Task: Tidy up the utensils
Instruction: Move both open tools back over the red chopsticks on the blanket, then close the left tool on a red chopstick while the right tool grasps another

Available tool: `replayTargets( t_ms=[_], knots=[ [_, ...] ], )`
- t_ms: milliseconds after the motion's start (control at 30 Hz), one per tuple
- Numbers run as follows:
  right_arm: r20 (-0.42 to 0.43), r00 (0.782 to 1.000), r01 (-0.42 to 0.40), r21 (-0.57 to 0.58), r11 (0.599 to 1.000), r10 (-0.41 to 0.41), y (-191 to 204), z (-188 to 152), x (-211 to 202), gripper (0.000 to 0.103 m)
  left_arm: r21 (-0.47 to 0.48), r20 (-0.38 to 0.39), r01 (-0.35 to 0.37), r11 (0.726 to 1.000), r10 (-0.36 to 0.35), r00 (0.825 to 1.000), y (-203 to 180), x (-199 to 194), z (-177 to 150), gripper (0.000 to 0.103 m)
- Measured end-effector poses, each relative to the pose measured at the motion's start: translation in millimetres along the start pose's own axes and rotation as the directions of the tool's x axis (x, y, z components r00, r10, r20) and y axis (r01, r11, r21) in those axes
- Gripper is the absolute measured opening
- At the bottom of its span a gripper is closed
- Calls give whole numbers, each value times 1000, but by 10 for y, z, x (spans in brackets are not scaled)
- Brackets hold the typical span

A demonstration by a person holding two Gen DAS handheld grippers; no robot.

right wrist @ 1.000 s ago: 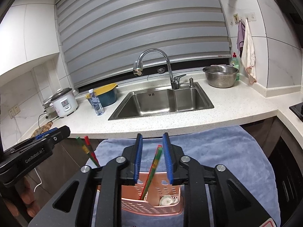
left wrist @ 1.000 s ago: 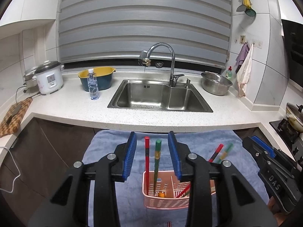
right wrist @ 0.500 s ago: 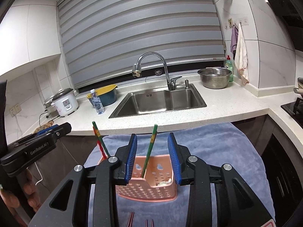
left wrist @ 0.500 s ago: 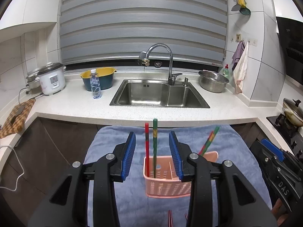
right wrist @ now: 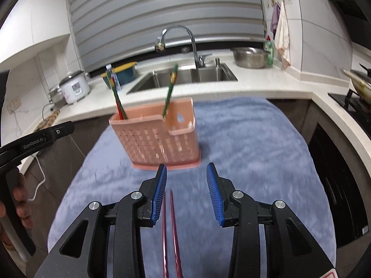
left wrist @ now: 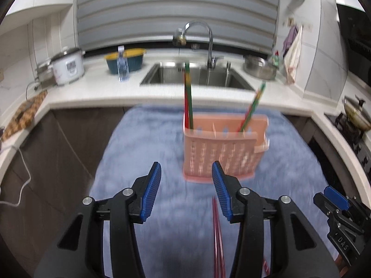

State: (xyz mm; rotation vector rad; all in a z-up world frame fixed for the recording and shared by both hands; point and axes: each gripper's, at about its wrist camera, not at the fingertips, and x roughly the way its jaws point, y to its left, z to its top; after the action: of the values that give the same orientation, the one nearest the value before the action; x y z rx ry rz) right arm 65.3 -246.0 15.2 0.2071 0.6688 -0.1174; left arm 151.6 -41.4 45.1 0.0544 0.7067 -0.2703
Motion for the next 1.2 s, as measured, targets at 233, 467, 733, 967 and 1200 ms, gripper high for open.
replayTargets(
  t_ms=[233, 467, 733, 967, 1200],
  knots=[
    [-116, 993, 29, -17, 999, -30, -46, -647, 10, 35, 20, -119, 6, 1000, -4, 993, 16, 38, -645, 44],
    [-202, 978, 37, -37, 999, -44, -12, -1141, 14, 35, 18, -218, 24, 1000, -19, 976, 12, 83, -1140, 43],
    [-263, 964, 21, -62, 998, -36, 81, -1464, 56, 35, 20, -291, 38, 999, -30, 956, -8, 107, -1509, 43],
    [-286, 958, 5, -91, 996, -31, 165, -1588, 93, 27, 35, -332, 72, 997, -56, 942, -92, 109, -1717, 43],
    [-309, 951, 0, -100, 995, -31, 181, -1641, 143, 14, 49, -366, 110, 993, -85, 927, -196, 156, -1808, 43]
  ],
)
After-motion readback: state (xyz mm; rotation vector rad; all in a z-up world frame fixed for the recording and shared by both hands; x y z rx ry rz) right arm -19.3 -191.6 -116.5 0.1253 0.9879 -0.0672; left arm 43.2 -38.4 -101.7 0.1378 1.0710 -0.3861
